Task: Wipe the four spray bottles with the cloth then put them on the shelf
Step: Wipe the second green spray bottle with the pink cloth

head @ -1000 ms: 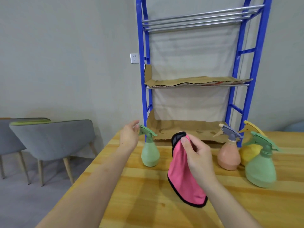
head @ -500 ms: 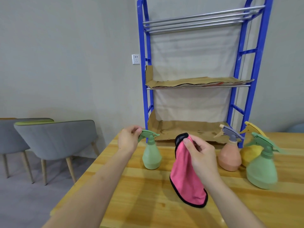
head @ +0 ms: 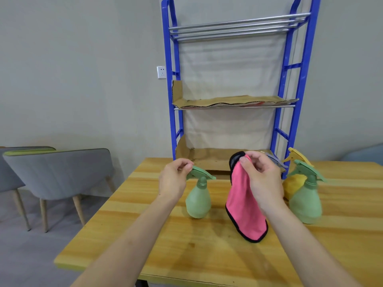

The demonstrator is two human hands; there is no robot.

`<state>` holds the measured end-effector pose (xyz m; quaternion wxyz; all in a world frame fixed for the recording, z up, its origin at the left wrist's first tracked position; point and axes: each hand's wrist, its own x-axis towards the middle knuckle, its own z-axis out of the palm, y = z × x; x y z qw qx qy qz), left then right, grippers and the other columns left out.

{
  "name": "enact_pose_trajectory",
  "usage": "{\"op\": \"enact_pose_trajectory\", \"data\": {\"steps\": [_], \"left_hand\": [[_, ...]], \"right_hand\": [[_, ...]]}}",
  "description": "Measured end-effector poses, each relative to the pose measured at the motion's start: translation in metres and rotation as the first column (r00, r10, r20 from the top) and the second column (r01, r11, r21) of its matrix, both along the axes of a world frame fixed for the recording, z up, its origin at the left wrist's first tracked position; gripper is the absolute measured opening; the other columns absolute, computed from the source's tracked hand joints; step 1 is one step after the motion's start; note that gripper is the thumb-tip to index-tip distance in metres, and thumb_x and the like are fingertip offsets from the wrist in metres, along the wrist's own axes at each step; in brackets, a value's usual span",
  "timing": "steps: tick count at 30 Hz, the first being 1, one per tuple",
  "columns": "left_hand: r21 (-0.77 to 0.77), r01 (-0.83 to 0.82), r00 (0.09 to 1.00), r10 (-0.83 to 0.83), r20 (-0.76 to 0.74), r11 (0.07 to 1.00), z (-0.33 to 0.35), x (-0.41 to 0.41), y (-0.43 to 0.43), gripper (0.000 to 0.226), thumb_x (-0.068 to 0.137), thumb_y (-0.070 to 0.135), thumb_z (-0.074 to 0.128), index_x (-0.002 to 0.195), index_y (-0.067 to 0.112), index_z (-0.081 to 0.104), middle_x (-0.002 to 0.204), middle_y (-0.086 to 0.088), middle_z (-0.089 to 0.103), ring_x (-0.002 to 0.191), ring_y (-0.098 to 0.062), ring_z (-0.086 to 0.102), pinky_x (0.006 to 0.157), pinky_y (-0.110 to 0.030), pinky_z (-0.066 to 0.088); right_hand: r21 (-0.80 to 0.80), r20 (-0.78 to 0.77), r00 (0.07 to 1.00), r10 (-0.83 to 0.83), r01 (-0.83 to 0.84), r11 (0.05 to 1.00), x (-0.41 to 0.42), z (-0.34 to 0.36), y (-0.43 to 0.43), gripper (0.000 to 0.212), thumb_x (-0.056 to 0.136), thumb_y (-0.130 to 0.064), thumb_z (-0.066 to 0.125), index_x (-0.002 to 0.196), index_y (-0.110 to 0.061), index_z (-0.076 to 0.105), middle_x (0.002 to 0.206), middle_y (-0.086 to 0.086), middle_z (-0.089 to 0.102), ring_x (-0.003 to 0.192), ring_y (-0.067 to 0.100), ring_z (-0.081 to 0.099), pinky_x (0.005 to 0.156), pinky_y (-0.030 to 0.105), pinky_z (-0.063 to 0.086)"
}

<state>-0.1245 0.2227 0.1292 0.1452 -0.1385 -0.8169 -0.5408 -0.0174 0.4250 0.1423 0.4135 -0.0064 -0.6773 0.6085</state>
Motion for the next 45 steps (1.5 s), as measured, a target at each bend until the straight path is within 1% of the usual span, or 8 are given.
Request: {"op": "enact_pose_trajectory", "data": {"steps": [4, 11, 15, 24, 32, 37, 42, 45], "left_hand": [[0.066, 0.104, 0.994, -0.105, 0.013, 0.992, -0.008, 0.018, 0.020, 0.019, 0.100, 0.023, 0.065, 0.089, 0.034, 0.074, 0.086, 0.011, 0.076, 0.087, -0.014, 0.070, 0.081, -0.035, 0.057], [0.257, 0.226, 0.970, -0.240, 0.026, 0.940, -0.016, 0.044, 0.043, 0.012, 0.098, 0.013, 0.069, 0.097, 0.025, 0.073, 0.091, -0.001, 0.078, 0.087, -0.018, 0.073, 0.079, -0.025, 0.056], [0.331, 0.235, 0.967, -0.254, 0.014, 0.914, -0.019, 0.049, 0.044, 0.008, 0.097, 0.014, 0.070, 0.095, 0.020, 0.075, 0.091, -0.001, 0.079, 0.091, -0.022, 0.073, 0.085, -0.033, 0.058], [0.341, 0.210, 0.976, -0.217, -0.019, 0.916, -0.022, 0.050, 0.047, 0.012, 0.100, 0.019, 0.067, 0.095, 0.019, 0.077, 0.086, 0.002, 0.077, 0.080, -0.014, 0.066, 0.078, -0.034, 0.056], [0.324, 0.232, 0.971, -0.240, -0.016, 0.917, -0.025, 0.047, 0.045, 0.011, 0.100, 0.024, 0.065, 0.095, 0.024, 0.075, 0.091, 0.007, 0.077, 0.084, -0.013, 0.068, 0.079, -0.025, 0.055], [0.313, 0.244, 0.969, -0.245, -0.037, 0.918, -0.024, 0.047, 0.046, 0.012, 0.101, 0.022, 0.065, 0.094, 0.024, 0.075, 0.088, 0.007, 0.076, 0.081, -0.011, 0.065, 0.075, -0.021, 0.054], [0.352, 0.262, 0.965, -0.256, -0.065, 0.899, -0.026, 0.053, 0.049, 0.011, 0.101, 0.015, 0.066, 0.094, 0.016, 0.075, 0.084, 0.002, 0.074, 0.076, -0.008, 0.061, 0.070, -0.018, 0.050], [0.356, 0.262, 0.965, -0.240, -0.105, 0.897, -0.029, 0.054, 0.050, 0.011, 0.101, 0.012, 0.065, 0.095, 0.015, 0.074, 0.084, 0.004, 0.073, 0.074, -0.004, 0.059, 0.069, -0.015, 0.047]], "right_hand": [[0.036, 0.042, 0.999, -0.027, 0.026, 0.999, 0.007, 0.001, 0.020, 0.011, 0.098, -0.027, 0.068, 0.107, -0.031, 0.074, 0.097, -0.015, 0.075, 0.098, 0.006, 0.069, 0.092, 0.031, 0.053], [0.332, 0.165, 0.985, -0.050, -0.008, 0.943, 0.016, 0.005, 0.032, 0.015, 0.100, -0.035, 0.065, 0.109, -0.035, 0.076, 0.106, -0.022, 0.073, 0.107, 0.002, 0.066, 0.099, 0.038, 0.052], [0.444, 0.184, 0.983, -0.014, -0.070, 0.893, 0.010, 0.002, 0.016, 0.014, 0.097, -0.023, 0.069, 0.103, -0.028, 0.080, 0.103, -0.014, 0.074, 0.102, -0.002, 0.064, 0.093, 0.019, 0.048], [0.645, 0.143, 0.989, -0.035, -0.066, 0.761, -0.011, -0.012, 0.003, 0.008, 0.091, -0.020, 0.077, 0.096, -0.019, 0.083, 0.089, -0.005, 0.065, 0.089, 0.014, 0.062, 0.082, 0.025, 0.045], [0.673, 0.153, 0.984, -0.093, -0.035, 0.739, 0.005, -0.029, 0.026, 0.011, 0.094, -0.021, 0.075, 0.100, -0.016, 0.083, 0.084, -0.001, 0.060, 0.079, 0.011, 0.059, 0.073, 0.013, 0.040], [0.751, 0.073, 0.984, -0.161, 0.053, 0.659, 0.013, -0.023, 0.024, 0.004, 0.090, -0.015, 0.079, 0.090, -0.015, 0.083, 0.079, 0.001, 0.062, 0.074, 0.012, 0.056, 0.073, 0.002, 0.033], [0.750, 0.076, 0.995, -0.071, -0.010, 0.661, -0.005, -0.018, 0.010, 0.007, 0.091, -0.017, 0.078, 0.097, -0.016, 0.082, 0.084, -0.004, 0.059, 0.083, 0.018, 0.056, 0.077, 0.018, 0.039], [0.769, 0.058, 0.998, -0.037, -0.021, 0.639, -0.013, -0.017, 0.004, 0.010, 0.092, -0.017, 0.077, 0.100, -0.015, 0.082, 0.085, -0.003, 0.058, 0.085, 0.019, 0.053, 0.078, 0.014, 0.035]]}}
